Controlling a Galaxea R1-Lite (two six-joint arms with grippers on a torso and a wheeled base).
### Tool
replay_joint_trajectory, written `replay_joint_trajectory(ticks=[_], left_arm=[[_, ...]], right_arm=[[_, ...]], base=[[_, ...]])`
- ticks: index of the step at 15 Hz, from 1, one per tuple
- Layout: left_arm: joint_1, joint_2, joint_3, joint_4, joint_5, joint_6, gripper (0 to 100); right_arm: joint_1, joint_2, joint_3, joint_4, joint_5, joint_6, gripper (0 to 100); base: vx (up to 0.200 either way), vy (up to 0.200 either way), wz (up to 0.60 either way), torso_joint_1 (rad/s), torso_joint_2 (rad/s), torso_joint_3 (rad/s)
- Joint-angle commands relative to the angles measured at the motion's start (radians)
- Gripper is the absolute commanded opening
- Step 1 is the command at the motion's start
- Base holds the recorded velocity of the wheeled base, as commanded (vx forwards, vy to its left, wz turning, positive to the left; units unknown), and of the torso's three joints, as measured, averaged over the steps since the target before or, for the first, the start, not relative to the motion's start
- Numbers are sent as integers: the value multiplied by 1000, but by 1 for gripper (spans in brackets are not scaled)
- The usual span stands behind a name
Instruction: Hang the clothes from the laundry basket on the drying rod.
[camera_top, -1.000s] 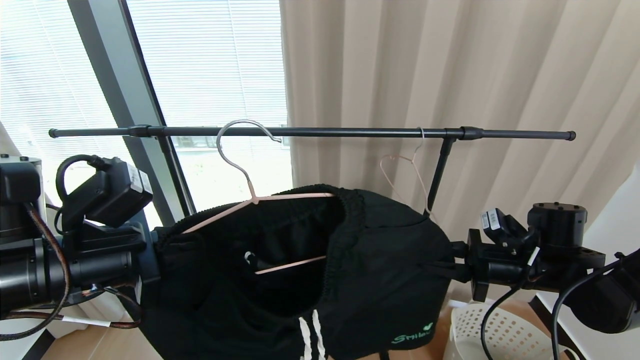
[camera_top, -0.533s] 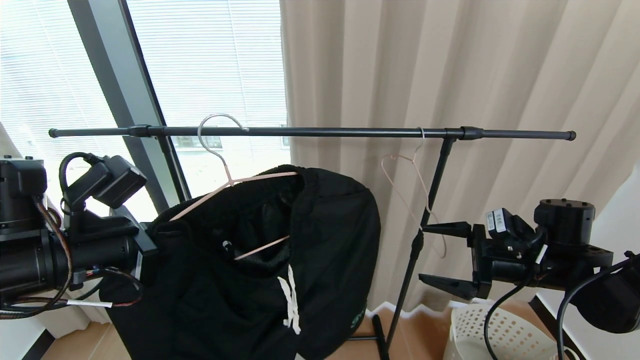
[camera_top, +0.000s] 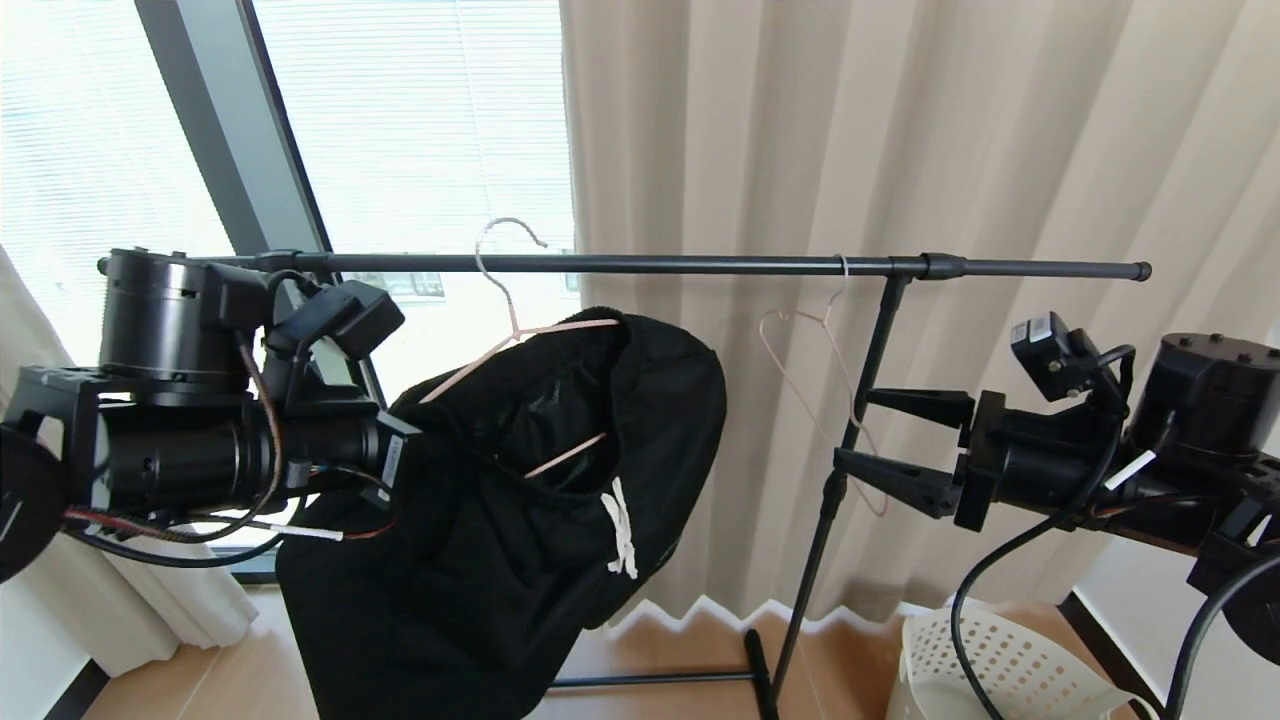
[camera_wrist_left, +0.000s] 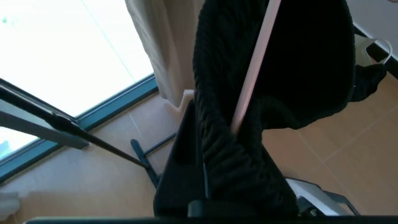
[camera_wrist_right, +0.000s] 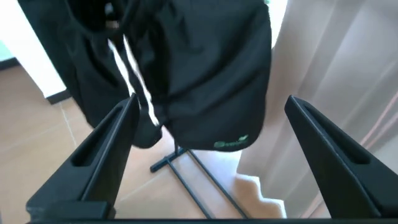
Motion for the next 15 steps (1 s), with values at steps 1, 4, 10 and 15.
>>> replay_joint_trajectory(ticks=[1,4,10,15], left_arm=[[-54,104,-140,99,38,-53,0],[-82,206,-252,137,121,-132,0],[-106,368,-447,258,188,-172,0],[-106,498,-605,260,225,-226,0]], right_arm=[[12,-68,-20,4,-20,23,100],[17,-83,-48,5,-52,69,100],[17,-80,-56,5,-61,77,100],[15,-72,-54,4,-63,75,100]], base=[[0,0,0,0,0,0],[0,0,0,0,0,0],[0,0,0,0,0,0],[0,0,0,0,0,0]])
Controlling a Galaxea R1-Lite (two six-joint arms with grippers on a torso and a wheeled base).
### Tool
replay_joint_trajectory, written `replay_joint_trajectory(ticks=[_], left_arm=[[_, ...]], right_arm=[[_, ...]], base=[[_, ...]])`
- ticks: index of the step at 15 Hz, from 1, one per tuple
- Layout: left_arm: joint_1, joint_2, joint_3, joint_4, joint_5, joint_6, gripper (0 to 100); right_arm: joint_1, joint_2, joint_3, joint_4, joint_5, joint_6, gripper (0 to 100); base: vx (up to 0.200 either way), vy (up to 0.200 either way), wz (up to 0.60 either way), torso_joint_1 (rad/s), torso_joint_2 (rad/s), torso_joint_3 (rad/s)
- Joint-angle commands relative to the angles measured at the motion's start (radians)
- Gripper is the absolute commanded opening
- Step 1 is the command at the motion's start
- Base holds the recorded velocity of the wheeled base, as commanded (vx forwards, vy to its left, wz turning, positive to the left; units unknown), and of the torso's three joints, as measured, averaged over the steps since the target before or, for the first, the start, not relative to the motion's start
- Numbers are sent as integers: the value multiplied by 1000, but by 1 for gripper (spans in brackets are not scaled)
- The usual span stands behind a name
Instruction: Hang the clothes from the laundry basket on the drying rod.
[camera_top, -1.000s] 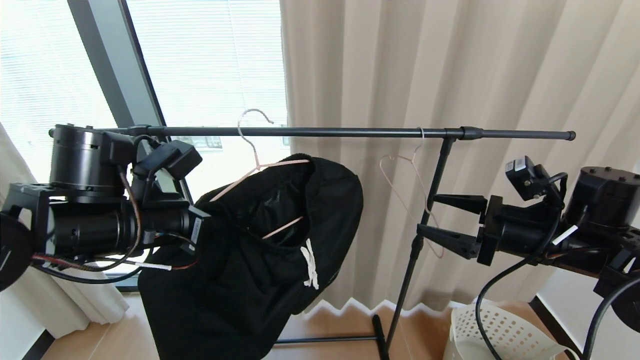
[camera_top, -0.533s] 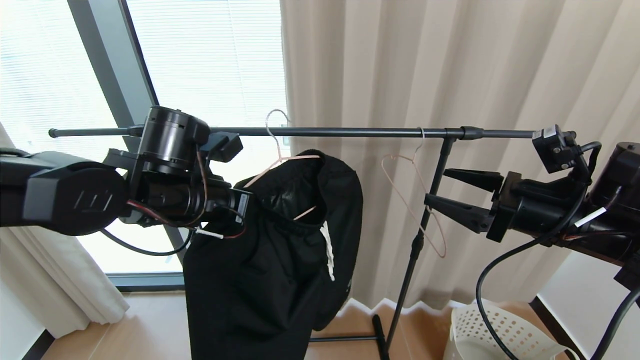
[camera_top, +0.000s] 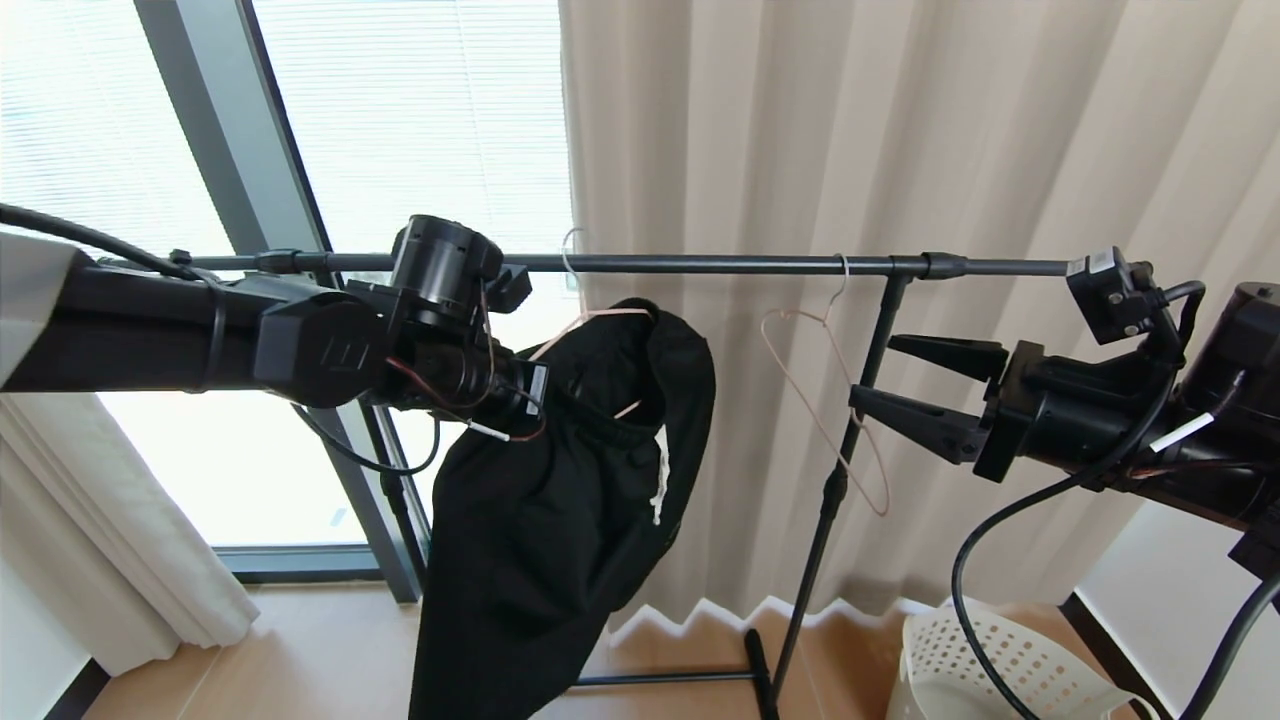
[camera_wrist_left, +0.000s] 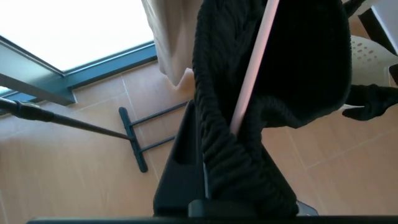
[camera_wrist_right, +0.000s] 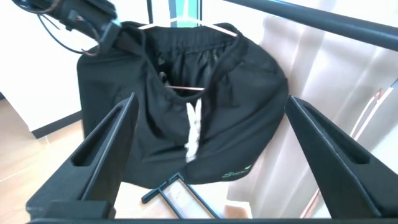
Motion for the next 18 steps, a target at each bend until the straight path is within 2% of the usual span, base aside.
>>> replay_joint_trajectory(ticks=[1,3,6,16,17,18], left_arm=[[4,101,-73,1,36,-5,0],[7,150,-132,0,71,-9,0],[23,204,-188,-7,72,-42,0],[32,230,-190,-7,71,-46,0],[30,230,-190,-7,71,-46,100],[30,230,-190,-7,71,-45,100]], right_arm=[[0,4,1,0,1,0,100],[0,9,1,0,-1,-2,100],[0,21,1,0,-3,-9,100],[0,33,1,0,-3,-11,100],[0,33,1,0,-3,-11,100],[0,33,1,0,-3,-11,100]], base=[[0,0,0,0,0,0],[0,0,0,0,0,0],[0,0,0,0,0,0],[0,0,0,0,0,0],[0,0,0,0,0,0],[0,0,0,0,0,0]])
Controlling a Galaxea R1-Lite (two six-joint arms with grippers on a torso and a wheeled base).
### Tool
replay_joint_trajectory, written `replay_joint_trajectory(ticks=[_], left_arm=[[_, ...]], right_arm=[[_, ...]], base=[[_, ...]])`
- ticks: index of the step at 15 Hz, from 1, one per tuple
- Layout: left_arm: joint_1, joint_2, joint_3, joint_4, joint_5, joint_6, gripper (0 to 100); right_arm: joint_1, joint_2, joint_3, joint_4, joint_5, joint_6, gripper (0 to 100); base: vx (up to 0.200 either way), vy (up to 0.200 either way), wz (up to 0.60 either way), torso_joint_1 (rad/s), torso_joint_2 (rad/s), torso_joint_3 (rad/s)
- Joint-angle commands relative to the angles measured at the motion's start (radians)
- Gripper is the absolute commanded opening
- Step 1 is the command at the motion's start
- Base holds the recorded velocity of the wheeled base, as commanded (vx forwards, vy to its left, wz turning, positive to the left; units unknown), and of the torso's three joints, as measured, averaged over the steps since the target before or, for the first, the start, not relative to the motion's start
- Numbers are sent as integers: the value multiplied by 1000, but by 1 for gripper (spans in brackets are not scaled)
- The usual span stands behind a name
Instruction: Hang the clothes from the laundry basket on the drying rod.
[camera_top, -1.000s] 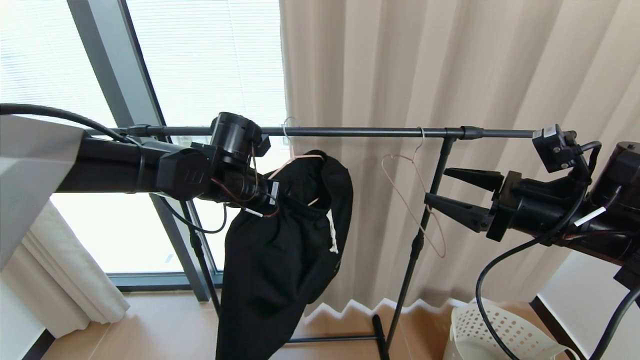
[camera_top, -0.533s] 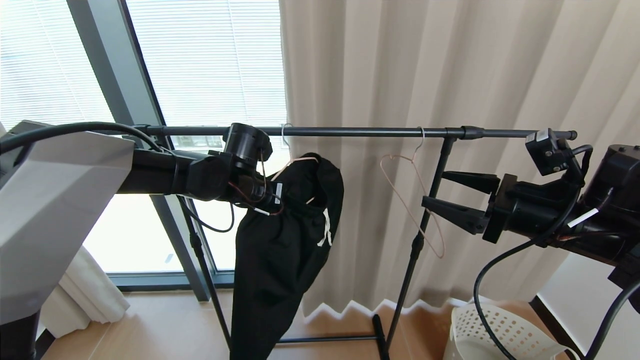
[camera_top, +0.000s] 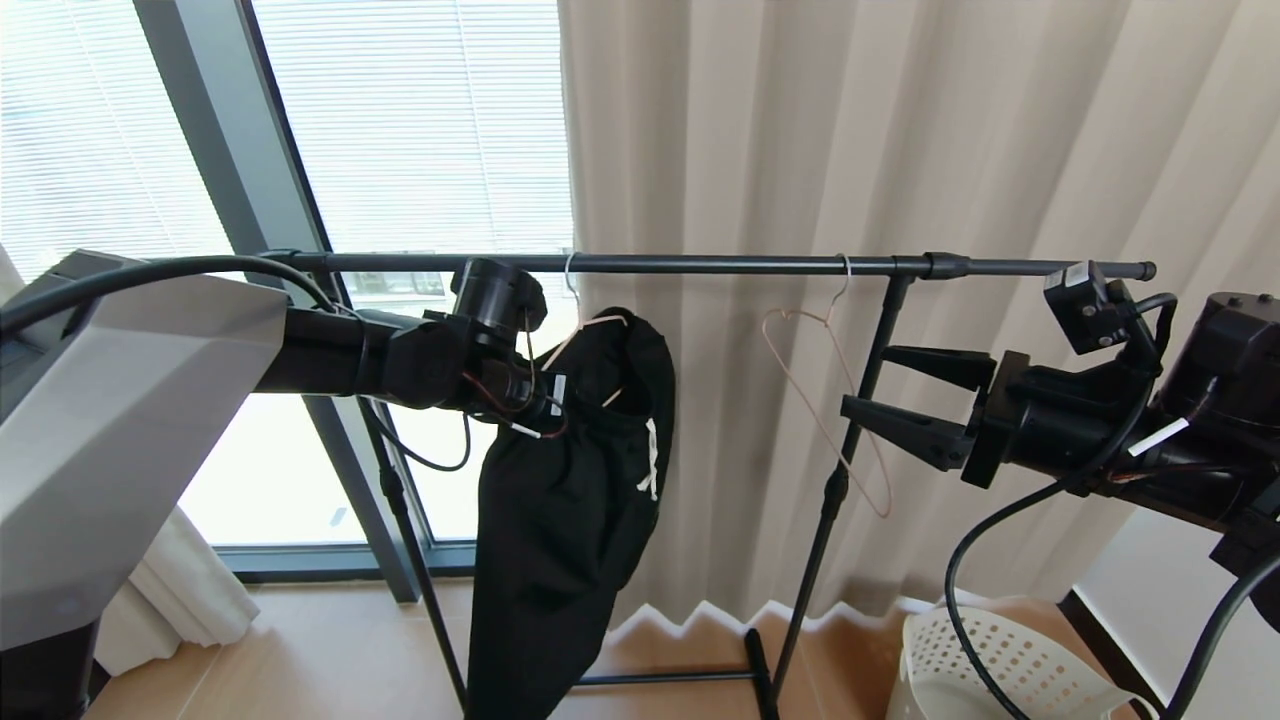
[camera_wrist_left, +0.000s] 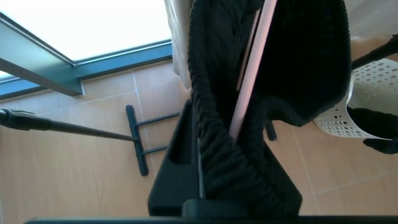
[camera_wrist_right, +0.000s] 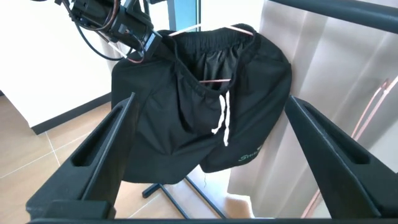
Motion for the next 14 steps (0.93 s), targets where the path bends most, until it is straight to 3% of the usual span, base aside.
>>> replay_joint_trajectory(ticks=[1,7,9,12,14], left_arm=[[-1,-3,0,1,0,1,100],[-15,-109,56,7,2,-12,100],[-41,-232,150,7,0,-12,100],[-94,-402,316,0,-4,-12,100],[-147,-557,466,-11,-4,-12,100]], right_arm=[[1,2,0,0,0,0,100],[1,-10,6,-2,0,0,100],[5,-58,26,0,-20,-35,100],[65,-107,32,1,-199,-67,100],[146,-114,38,1,-477,-136,100]], base=[[0,0,0,0,0,0],[0,0,0,0,0,0],[0,0,0,0,0,0],[0,0,0,0,0,0],[0,0,0,0,0,0]])
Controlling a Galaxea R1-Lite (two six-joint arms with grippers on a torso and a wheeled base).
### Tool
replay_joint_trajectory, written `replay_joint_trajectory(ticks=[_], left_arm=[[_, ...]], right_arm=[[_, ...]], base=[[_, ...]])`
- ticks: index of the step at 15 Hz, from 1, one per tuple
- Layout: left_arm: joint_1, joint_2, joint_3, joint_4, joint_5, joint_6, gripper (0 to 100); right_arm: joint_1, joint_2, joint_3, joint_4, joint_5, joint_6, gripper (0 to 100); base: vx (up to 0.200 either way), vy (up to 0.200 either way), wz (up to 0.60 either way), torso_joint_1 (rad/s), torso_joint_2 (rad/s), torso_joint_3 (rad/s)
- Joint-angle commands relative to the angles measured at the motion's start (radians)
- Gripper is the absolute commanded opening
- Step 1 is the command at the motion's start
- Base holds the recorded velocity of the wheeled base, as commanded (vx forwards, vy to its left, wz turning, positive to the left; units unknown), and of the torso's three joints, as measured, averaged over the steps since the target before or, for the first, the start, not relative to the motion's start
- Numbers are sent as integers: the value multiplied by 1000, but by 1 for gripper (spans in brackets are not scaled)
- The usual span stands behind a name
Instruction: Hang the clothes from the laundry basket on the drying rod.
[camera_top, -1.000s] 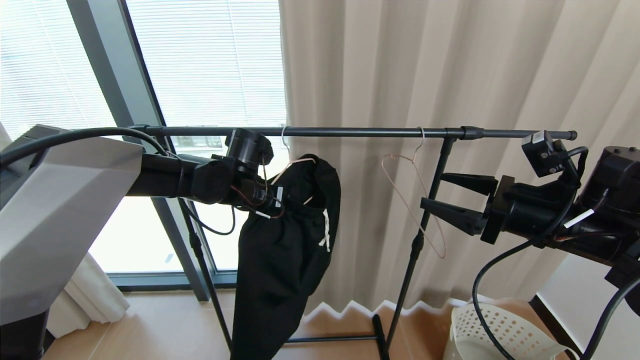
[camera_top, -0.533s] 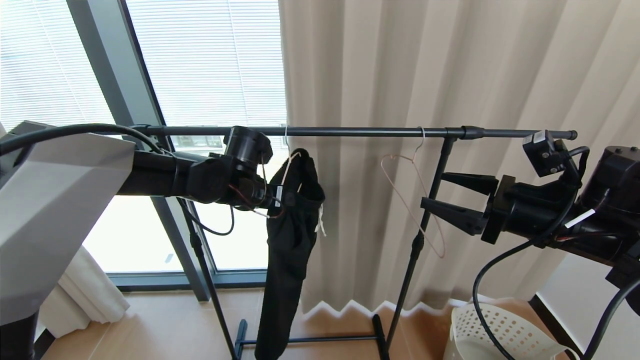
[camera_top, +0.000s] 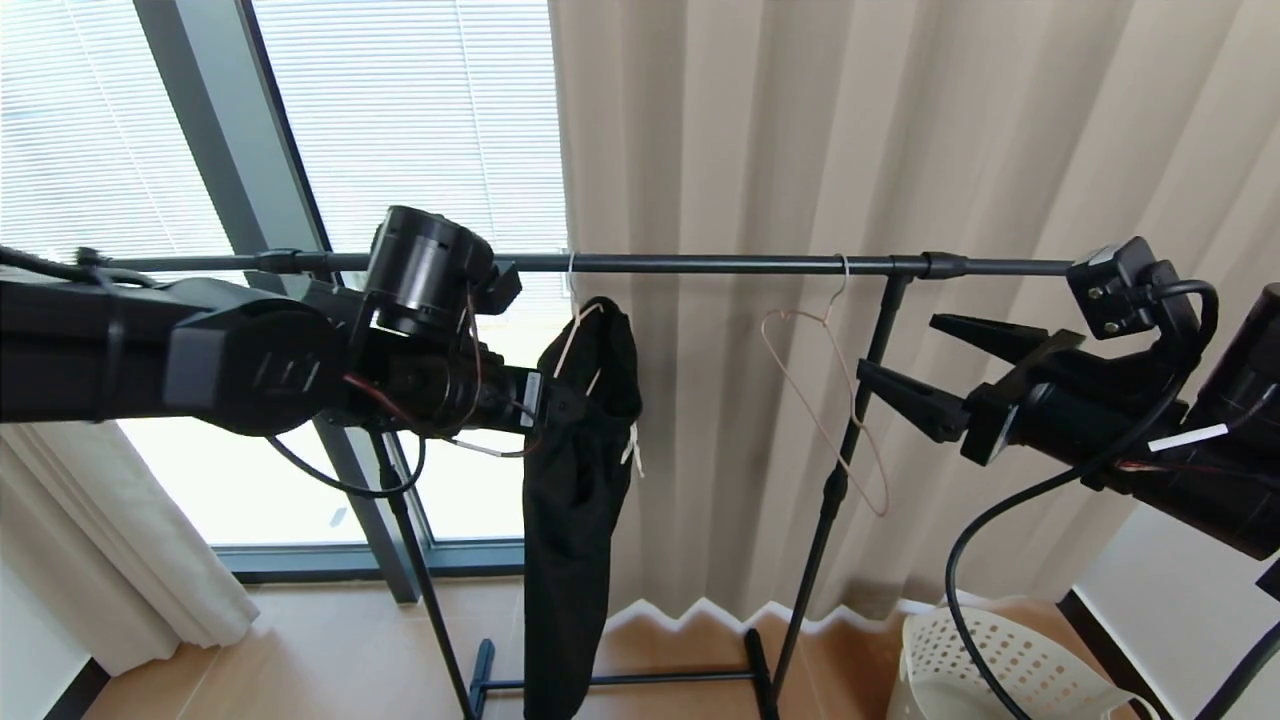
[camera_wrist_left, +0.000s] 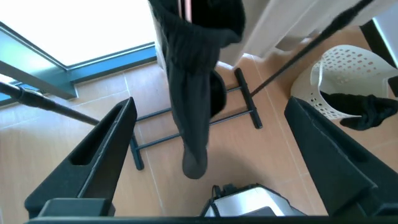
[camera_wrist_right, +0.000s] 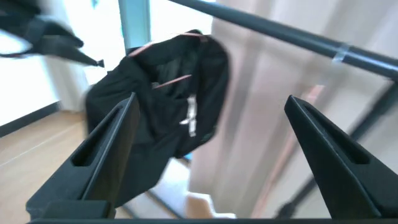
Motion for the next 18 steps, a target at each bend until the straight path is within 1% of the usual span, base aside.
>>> replay_joint_trajectory(ticks=[1,2,3,4,5,6,7,8,9,10,11,12,13,14,15,16,17,18], left_arm=[[-71,-248,199,-30,0,0,100],[-93,-331,290,-51,2,6,100],[-105,-413,374,-68,2,10,100],[-111,-491,443,-77,2,21,100],[-113,-557,506,-79,2,38,100],[-113,-595,546,-80,0,44,100],[-113,-637,612,-88,3,44,100],[-113,-673,692,-126,5,40,100],[-113,-693,732,-151,5,38,100],[-108,-750,856,-254,8,37,100],[-107,-775,901,-286,12,37,100],[-107,-841,966,-317,37,37,100],[-107,-871,988,-315,39,35,100],[-107,-930,1034,-315,39,35,100],[-107,-953,1055,-317,39,35,100],[-107,-1000,1103,-317,35,30,100],[-105,-1034,1141,-317,37,26,100],[-105,-1065,1166,-315,40,24,100]], right_arm=[[112,-74,57,-1,-218,-115,100],[158,-176,89,5,-360,-220,100],[191,-271,98,40,-438,-245,100],[234,-368,111,125,-481,-245,100],[251,-459,121,252,-505,-245,100],[251,-515,135,339,-510,-243,100],[251,-606,167,438,-510,-234,100],[251,-678,212,484,-510,-208,100],[251,-701,235,494,-510,-188,100],[251,-756,308,500,-504,-136,100],[251,-770,328,502,-504,-130,100],[251,-807,381,504,-505,-122,100],[251,-833,411,507,-507,-121,100],[248,-879,477,507,-511,-118,100],[245,-908,505,507,-510,-118,100],[245,-968,568,507,-508,-109,100],[245,-1014,589,508,-504,-93,100],[245,-1045,589,508,-502,-82,100]], base=[[0,0,0,0,0,0],[0,0,0,0,0,0],[0,0,0,0,0,0],[0,0,0,0,0,0],[0,0,0,0,0,0],[0,0,0,0,0,0],[0,0,0,0,0,0],[0,0,0,0,0,0],[0,0,0,0,0,0],[0,0,0,0,0,0],[0,0,0,0,0,0],[0,0,0,0,0,0],[0,0,0,0,0,0],[0,0,0,0,0,0],[0,0,0,0,0,0],[0,0,0,0,0,0],[0,0,0,0,0,0],[0,0,0,0,0,0]])
